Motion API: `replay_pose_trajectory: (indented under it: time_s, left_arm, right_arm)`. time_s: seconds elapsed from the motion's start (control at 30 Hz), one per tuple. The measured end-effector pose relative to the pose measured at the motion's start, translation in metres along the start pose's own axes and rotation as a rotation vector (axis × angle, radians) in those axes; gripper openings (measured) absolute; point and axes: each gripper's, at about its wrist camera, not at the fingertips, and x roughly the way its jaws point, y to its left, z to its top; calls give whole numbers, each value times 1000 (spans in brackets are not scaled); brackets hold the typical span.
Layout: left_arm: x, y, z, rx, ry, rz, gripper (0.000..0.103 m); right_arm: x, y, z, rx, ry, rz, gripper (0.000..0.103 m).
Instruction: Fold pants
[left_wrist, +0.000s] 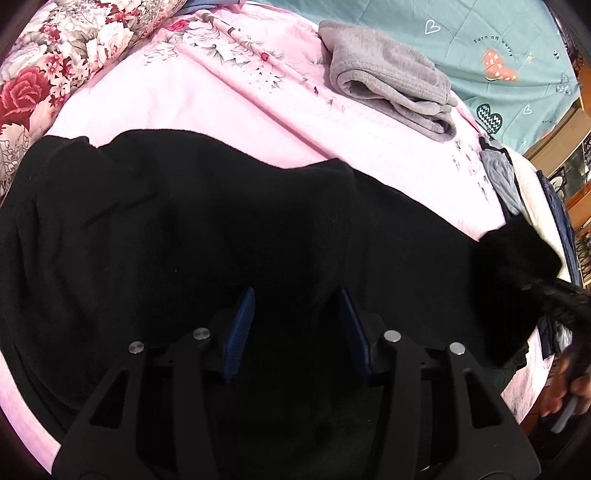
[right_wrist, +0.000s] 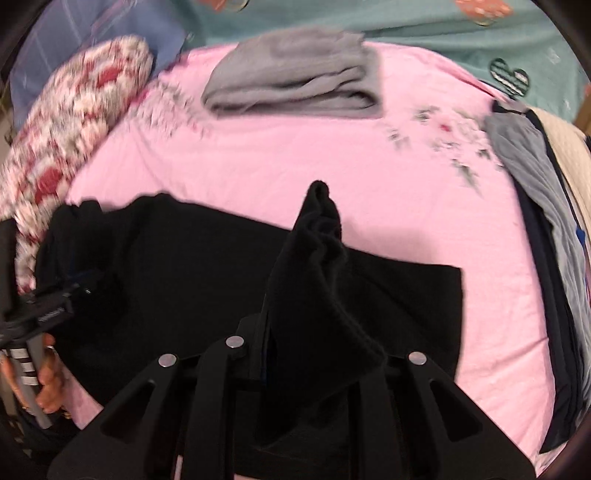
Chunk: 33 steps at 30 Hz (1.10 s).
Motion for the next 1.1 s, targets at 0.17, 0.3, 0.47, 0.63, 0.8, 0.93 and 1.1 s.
replay_pose_trajectory:
  time_s: [0.17,0.3,0.47,0.63,0.8,0.93,1.1]
  left_arm:
    - [2,0,1,5,-13,-17,50]
    - [2,4,2,-8,-24,-58,53]
    - [2,5,2,-12,-31,-73,53]
    - [2,6,3,-20,-32,-84,53]
    - [2,5,3,-13,-34,-77,53]
    - [3,8,4,-30,-30,-93,53]
    - [-21,13,-2,-94,-31,-120,51]
  right_arm:
    - [26,45,-2,-101,58,-10,18]
    - [34,59,-6,-136,114,10,50]
    - [7,71,-5,-161,123,179,61]
    - [-36,50,7,-161,-7,121,47]
    - [11,43,-5,-140,125,159,22]
    - [35,54,-19,-167,184,171,22]
    - [-25,35,-20,-129,62,256,30]
